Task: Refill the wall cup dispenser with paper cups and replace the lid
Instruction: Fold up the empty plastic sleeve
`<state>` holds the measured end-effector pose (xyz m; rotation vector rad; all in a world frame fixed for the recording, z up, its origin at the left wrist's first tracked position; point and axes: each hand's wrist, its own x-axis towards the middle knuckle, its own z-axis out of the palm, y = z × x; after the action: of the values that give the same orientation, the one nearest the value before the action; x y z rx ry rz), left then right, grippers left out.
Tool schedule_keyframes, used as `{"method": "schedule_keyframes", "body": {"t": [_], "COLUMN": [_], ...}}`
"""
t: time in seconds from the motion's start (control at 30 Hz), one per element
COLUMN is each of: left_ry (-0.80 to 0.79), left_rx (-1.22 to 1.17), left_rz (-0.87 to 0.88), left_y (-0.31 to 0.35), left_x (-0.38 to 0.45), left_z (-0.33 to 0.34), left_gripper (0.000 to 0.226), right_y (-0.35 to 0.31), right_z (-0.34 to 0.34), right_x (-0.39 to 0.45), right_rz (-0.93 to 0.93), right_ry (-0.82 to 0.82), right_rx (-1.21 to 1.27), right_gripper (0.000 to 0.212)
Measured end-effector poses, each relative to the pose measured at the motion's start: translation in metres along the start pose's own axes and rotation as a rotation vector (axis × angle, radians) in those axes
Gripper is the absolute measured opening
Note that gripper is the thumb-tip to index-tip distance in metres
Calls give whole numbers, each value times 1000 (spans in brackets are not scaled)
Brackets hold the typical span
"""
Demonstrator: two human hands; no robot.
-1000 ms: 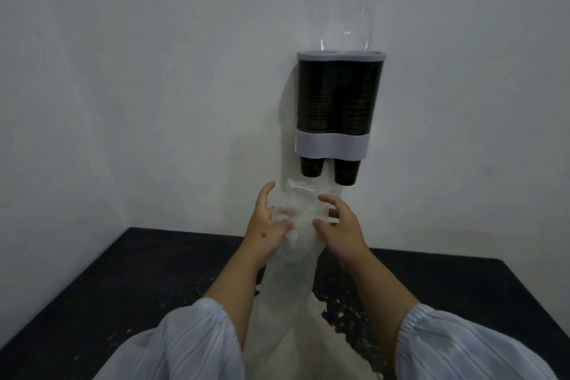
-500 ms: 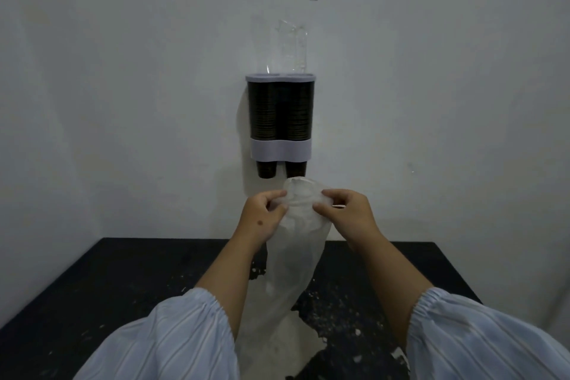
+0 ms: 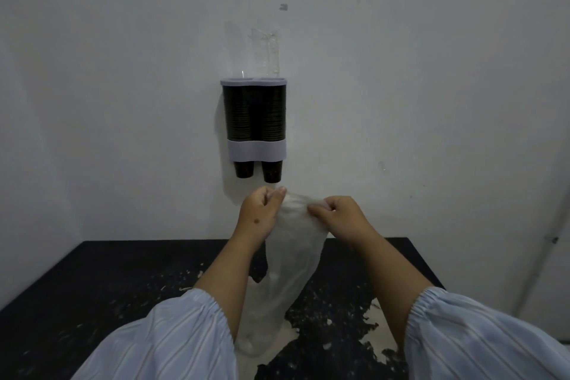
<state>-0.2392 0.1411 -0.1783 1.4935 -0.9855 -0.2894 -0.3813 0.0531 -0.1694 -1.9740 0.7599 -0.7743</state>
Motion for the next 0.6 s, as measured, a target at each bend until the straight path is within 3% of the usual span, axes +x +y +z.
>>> {"method": "schedule_keyframes", "body": {"t": [0.1, 0.2, 0.3, 0.43, 0.6], "left_ry": [-107, -255, -237, -222, -327], "left_rx": [-118, -116, -70, -60, 34], "left_rz": [-27, -32, -81, -101, -122], "left_y": [7, 5, 2, 1, 8], "left_x": [-2, -3, -1, -1, -6], "left_z": [10, 19, 30, 42, 57], "left_gripper": [25, 50, 39, 25, 38], "right_y": [6, 17, 27, 36, 33], "right_z": [-8, -18, -28, -39, -53], "right_x": [0, 1, -2, -5, -8], "right_rz": [32, 68, 86, 130, 163], "right_ry": [22, 122, 180, 177, 126], "right_rx": [77, 140, 144, 179, 205], "right_gripper": [30, 37, 40, 14, 33]}}
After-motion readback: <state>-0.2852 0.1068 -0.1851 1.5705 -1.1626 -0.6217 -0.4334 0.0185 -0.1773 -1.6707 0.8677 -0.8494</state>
